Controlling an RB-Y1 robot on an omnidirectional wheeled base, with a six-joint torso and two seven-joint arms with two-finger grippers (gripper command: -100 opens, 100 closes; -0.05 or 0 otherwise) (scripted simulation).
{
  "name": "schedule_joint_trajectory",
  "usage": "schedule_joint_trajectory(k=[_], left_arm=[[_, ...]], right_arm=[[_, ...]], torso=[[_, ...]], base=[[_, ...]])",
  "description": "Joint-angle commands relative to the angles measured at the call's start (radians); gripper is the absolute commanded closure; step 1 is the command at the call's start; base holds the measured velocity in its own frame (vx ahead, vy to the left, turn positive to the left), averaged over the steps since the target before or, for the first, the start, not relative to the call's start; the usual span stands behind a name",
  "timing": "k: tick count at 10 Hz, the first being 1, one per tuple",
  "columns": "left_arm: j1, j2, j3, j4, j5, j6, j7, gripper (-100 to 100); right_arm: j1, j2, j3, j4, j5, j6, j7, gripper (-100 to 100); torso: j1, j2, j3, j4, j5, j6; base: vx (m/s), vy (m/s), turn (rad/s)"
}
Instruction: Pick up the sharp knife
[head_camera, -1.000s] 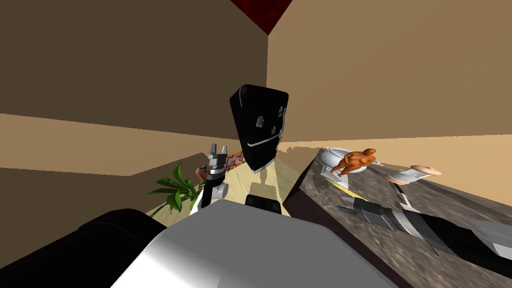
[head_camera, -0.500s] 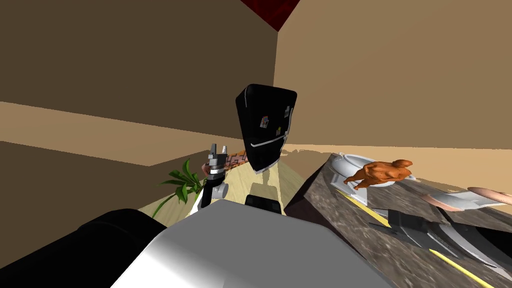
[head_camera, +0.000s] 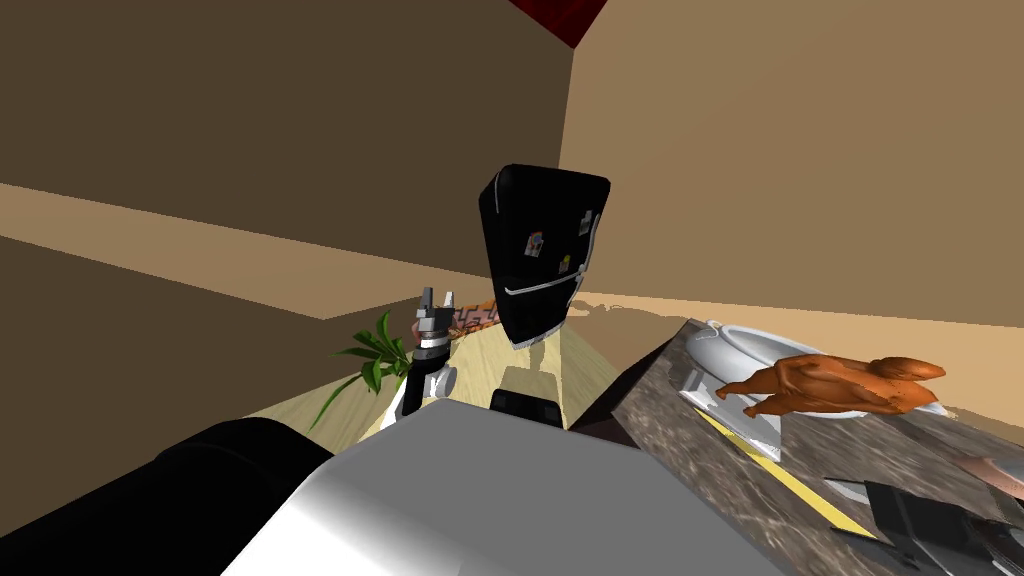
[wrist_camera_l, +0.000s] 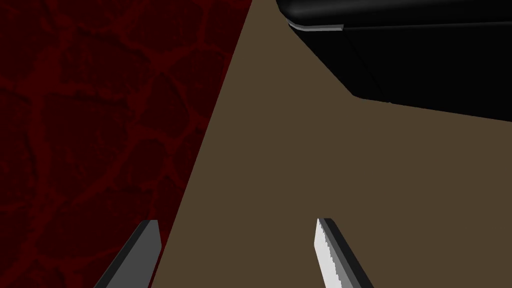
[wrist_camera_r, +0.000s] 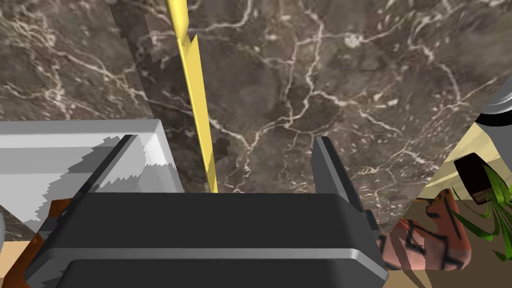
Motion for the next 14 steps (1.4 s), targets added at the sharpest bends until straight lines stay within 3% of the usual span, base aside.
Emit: schedule_joint_trajectory(k=[1, 3, 4, 5, 7, 8, 9, 13, 14], left_arm=[[0.0, 0.0, 0.0, 0.0, 0.0, 0.0, 0.0, 0], [0.0, 0.0, 0.0, 0.0, 0.0, 0.0, 0.0, 0], [0.0, 0.0, 0.0, 0.0, 0.0, 0.0, 0.0, 0], [0.0, 0.0, 0.0, 0.0, 0.0, 0.0, 0.0, 0], [0.0, 0.0, 0.0, 0.0, 0.0, 0.0, 0.0, 0], [0.0, 0.0, 0.0, 0.0, 0.0, 0.0, 0.0, 0], [0.0, 0.0, 0.0, 0.0, 0.0, 0.0, 0.0, 0], [0.0, 0.0, 0.0, 0.0, 0.0, 0.0, 0.0, 0], [0.0, 0.0, 0.0, 0.0, 0.0, 0.0, 0.0, 0]], right_arm=[[-0.008, 0.01, 0.006, 0.021, 0.029, -0.016, -0.012, -100], [0.006, 0.01, 0.013, 0.014, 0.035, -0.007, -0.013, -100], [0.008, 0.01, 0.014, 0.014, 0.037, -0.006, -0.015, 0], [0.011, 0.039, 0.02, 0.024, 0.045, 0.008, -0.008, -100], [0.014, 0.069, 0.025, 0.034, 0.053, 0.022, 0.0, -100], [0.009, 0.061, 0.024, 0.031, 0.054, 0.017, -0.005, -100], [0.008, 0.063, 0.024, 0.033, 0.057, 0.018, -0.006, 100], [0.007, 0.061, 0.023, 0.035, 0.056, 0.023, -0.006, 100], [0.007, 0.061, 0.023, 0.035, 0.056, 0.023, -0.006, 0]], torso=[[0.0, 0.0, 0.0, 0.0, 0.0, 0.0], [0.002, 0.0, 0.0, 0.0, 0.001, 0.0], [0.003, 0.001, 0.001, 0.0, 0.001, 0.0], [0.005, 0.002, 0.001, 0.001, 0.001, 0.0], [0.005, 0.002, 0.001, 0.001, 0.001, 0.0], [0.005, 0.002, 0.001, 0.001, 0.001, 0.0], [0.005, 0.002, 0.001, 0.001, 0.001, 0.0], [0.004, 0.002, 0.001, 0.0, -0.001, 0.0], [0.003, 0.002, 0.001, 0.0, -0.001, 0.0]], base=[[0.028, -0.041, 0.047], [0.031, -0.028, 0.082], [0.0, 0.0, 0.0], [0.012, -0.002, 0.073], [0.02, 0.001, 0.064], [0.01, 0.0, 0.007], [0.0, 0.0, 0.0], [0.0, 0.0, 0.0], [0.0, 0.0, 0.0]])
